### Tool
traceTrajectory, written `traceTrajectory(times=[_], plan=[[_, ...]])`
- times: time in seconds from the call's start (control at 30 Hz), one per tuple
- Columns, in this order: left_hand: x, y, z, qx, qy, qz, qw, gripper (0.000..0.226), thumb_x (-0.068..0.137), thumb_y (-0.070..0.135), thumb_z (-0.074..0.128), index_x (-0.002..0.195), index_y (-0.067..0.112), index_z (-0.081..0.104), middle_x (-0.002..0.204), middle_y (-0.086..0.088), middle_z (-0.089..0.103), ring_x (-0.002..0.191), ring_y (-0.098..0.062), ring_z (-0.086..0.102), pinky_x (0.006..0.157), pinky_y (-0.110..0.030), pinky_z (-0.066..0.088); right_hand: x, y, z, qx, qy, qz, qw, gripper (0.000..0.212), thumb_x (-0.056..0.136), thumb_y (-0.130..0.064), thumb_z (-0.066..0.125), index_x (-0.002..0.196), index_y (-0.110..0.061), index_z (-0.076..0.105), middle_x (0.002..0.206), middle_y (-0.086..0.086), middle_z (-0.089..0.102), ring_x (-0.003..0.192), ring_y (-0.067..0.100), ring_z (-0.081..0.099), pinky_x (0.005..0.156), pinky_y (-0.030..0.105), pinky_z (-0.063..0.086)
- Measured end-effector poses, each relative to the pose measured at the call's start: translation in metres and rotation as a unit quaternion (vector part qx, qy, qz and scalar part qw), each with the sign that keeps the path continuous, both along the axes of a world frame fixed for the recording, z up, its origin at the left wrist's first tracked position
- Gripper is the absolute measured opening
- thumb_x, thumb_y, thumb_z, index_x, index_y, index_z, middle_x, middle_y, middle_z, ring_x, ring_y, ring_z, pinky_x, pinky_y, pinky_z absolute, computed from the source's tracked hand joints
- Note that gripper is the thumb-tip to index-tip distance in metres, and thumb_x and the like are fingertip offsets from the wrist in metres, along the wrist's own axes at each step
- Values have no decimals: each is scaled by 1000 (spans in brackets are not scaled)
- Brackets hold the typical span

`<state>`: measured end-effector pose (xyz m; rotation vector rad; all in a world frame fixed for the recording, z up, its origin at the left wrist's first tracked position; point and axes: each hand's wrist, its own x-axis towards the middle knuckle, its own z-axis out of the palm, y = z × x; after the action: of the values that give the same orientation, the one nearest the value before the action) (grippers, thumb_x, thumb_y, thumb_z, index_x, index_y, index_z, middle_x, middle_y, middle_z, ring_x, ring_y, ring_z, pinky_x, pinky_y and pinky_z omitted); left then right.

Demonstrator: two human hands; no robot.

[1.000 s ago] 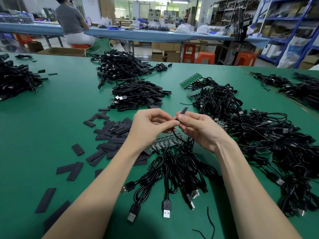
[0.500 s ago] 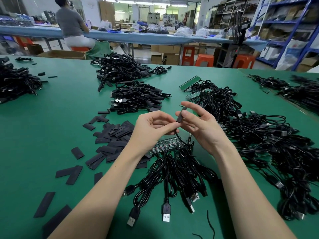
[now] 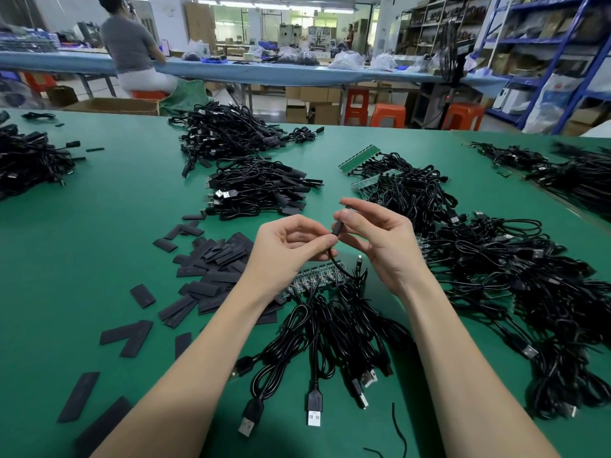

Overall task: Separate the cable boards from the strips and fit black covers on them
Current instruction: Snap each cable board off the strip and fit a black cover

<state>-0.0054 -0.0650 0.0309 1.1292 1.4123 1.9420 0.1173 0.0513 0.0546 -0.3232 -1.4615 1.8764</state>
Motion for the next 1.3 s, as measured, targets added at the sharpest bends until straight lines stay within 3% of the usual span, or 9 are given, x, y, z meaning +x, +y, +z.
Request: traceTrajectory(times=[0.3,0.43,0.57,0.7,0.77,0.87,1.1,1.23,1.3], plan=[[8,9,12,-14,-54,-10,998,16,82,6,80,95,8,71,82,-16,76,72,-22,74,66,-26,60,1,9,2,-8,-1,8,1000,29,80,-23,78,109,-23,77,101,11,77,86,20,74,74,26,58],[16,24,30,-8,-140,-23,990,23,86,7,76,106,8,64,84,-9,77,71,-18,74,65,-25,59,14,23,3,49,-135,46,989,53,83,-45,72,133,-31,59,115,13,74,105,25,73,93,42,58],[15,37,47,12,-197,-8,980,23,86,4,76,104,6,61,76,-8,75,71,-19,73,67,-28,60,35,34,8,258,-311,97,910,36,84,-56,71,109,-30,76,111,0,76,117,24,65,105,52,47],[3,42,56,26,-238,13,971,23,87,3,75,103,2,59,78,-11,73,69,-17,73,65,-24,59,42,37,23,237,-299,92,920,49,79,-72,61,102,-31,78,105,-6,77,106,9,69,93,36,49],[-4,43,54,34,-285,34,957,24,89,3,72,108,-1,58,85,-15,71,67,-15,72,64,-22,58,43,39,27,218,-278,109,929,45,86,-65,60,104,-27,78,95,-3,74,94,13,69,90,32,53],[-13,38,44,17,-302,41,952,16,94,7,68,104,-2,60,86,-13,73,71,-15,74,65,-21,59,36,36,28,205,-238,87,945,24,97,-31,66,106,-11,76,80,6,57,74,18,56,71,28,51],[-18,20,4,-202,-43,56,977,9,99,18,62,99,10,66,97,-6,76,79,-15,68,75,-27,57,-12,27,26,215,-229,-56,948,9,96,-22,67,105,-22,67,77,-5,71,54,9,57,51,20,47],[-18,14,4,-299,240,70,921,10,94,30,64,91,23,70,87,10,72,80,-4,65,71,-9,46,-65,31,25,251,-261,-90,928,19,96,-21,64,114,-23,66,86,2,71,56,12,58,53,24,49],[-16,12,5,-325,322,43,888,6,94,33,64,93,28,67,90,9,70,80,-3,63,70,-13,41,-94,35,28,236,-275,-91,928,24,97,-19,62,121,-18,65,82,2,66,56,13,58,49,21,49]])
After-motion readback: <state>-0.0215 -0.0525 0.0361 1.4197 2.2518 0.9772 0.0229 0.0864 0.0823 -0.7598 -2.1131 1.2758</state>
